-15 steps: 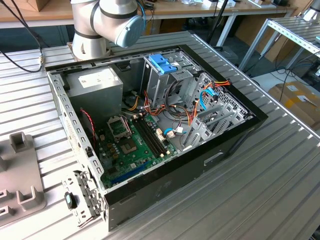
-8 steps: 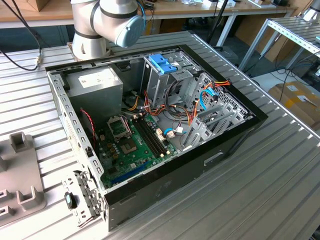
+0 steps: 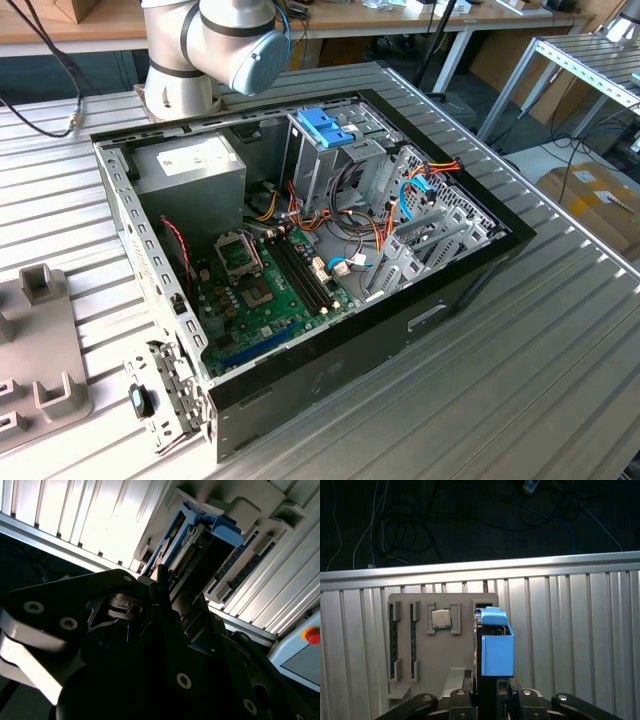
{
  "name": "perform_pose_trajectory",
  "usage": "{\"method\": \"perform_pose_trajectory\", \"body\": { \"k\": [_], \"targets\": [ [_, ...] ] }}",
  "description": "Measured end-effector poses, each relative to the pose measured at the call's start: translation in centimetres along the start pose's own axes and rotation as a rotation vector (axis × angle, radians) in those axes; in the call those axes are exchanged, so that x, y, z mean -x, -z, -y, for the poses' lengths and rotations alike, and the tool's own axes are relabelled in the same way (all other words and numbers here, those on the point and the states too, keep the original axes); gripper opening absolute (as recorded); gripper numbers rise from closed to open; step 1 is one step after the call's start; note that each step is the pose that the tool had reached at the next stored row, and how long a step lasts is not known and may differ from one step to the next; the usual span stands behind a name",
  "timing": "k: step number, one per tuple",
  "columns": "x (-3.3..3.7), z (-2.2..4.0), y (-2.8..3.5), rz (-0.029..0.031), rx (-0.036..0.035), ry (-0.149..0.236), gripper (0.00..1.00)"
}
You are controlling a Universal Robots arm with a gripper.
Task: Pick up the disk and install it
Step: 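Pick up the disk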
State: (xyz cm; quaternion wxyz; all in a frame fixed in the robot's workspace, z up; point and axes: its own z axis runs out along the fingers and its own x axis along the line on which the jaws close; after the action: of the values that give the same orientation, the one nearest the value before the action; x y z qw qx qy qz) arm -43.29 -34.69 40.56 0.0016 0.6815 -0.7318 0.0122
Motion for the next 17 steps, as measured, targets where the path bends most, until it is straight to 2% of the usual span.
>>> {"method": "perform_pose_trajectory", "body": {
  "k": [8, 17],
  "targets": [
    [-0.02, 0.01, 1.26, 0.0001, -0.0002, 0.0, 0.35],
    [-0.03, 0.02, 1.48, -0.0001, 0.0002, 0.0, 0.35]
  ]
}}
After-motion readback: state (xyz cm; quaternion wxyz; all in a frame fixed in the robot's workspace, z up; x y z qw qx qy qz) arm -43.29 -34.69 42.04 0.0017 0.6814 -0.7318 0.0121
